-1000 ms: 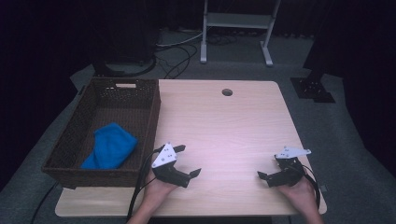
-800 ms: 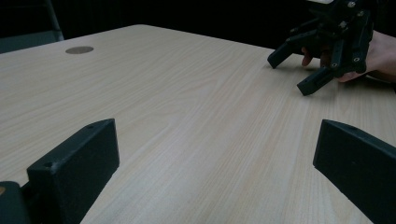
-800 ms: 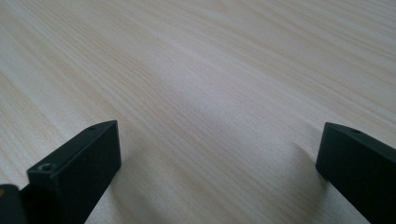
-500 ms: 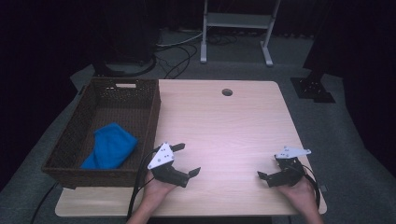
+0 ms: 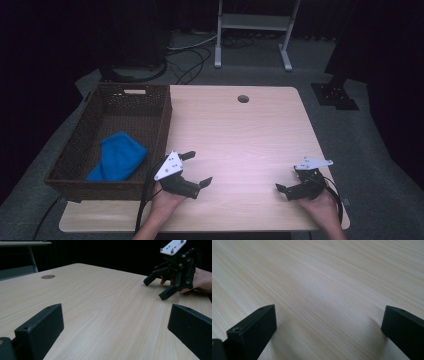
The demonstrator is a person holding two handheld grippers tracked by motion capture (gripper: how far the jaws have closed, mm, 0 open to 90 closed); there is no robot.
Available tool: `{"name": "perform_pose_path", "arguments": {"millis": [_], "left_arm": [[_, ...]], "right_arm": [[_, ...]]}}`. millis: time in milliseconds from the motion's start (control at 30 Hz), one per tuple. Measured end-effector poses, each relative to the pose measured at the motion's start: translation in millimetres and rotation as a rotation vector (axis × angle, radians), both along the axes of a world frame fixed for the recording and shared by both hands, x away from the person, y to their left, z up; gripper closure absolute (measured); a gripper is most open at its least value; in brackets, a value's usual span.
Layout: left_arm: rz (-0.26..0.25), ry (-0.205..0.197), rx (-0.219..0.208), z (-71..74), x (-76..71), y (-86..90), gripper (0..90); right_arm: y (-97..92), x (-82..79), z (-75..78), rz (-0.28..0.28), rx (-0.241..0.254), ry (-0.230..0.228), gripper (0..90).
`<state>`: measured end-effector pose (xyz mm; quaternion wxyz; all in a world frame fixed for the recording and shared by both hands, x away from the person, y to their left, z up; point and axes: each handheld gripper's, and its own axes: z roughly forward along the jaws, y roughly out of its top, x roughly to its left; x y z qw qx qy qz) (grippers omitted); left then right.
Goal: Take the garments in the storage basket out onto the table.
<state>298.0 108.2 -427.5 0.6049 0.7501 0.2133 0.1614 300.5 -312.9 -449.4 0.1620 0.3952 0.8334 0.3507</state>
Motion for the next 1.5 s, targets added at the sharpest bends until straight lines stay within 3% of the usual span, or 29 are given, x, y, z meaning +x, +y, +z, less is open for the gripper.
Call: {"name": "perform_pose_path", "arguments": {"millis": [500,933,1500], "left_arm": [[0.001,-0.022,-0.039,11.7,-1.8,0.5,0.0],[0.002,-0.038,-0.048,19.5,-2.0,0.8,0.0],[0.017,-0.038,-0.075,27.9,-1.1,1.4,0.0]], "right_arm": [[0.0,0.0,0.0,0.0,0.0,0.0,0.0],[0.0,0.0,0.0,0.0,0.0,0.0,0.0],[0.0,0.0,0.0,0.0,0.0,0.0,0.0]]}}
